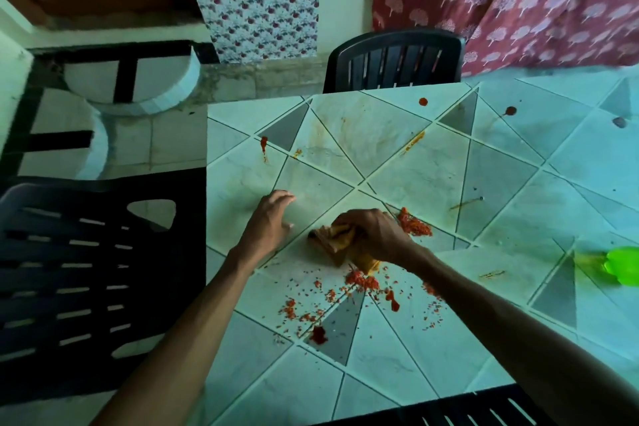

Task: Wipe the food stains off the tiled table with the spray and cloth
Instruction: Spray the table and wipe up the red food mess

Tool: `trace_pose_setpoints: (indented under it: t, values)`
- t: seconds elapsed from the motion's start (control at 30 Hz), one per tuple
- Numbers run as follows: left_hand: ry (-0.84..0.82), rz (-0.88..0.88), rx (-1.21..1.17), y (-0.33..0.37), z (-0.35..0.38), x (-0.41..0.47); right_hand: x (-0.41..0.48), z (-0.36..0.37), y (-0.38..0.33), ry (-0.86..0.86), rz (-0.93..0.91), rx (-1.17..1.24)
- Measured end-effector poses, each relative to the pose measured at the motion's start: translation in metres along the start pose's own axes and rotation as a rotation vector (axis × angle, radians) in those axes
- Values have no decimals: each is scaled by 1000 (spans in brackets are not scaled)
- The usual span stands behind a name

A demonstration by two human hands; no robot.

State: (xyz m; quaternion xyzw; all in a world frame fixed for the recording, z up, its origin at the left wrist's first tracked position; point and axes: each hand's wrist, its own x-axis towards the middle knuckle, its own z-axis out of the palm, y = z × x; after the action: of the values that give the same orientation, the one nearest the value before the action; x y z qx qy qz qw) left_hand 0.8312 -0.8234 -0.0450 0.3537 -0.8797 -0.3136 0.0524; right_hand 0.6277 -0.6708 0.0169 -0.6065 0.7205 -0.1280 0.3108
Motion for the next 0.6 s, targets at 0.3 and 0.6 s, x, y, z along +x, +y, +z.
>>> trace_pose_setpoints:
  t: [0.3, 0.6]
  values:
    - [96, -106, 130, -27, -13, -37, 81, -58, 6, 311, 272, -71]
    - [128, -64, 58, -38, -15, -55, 20, 54, -70, -38, -140, -95]
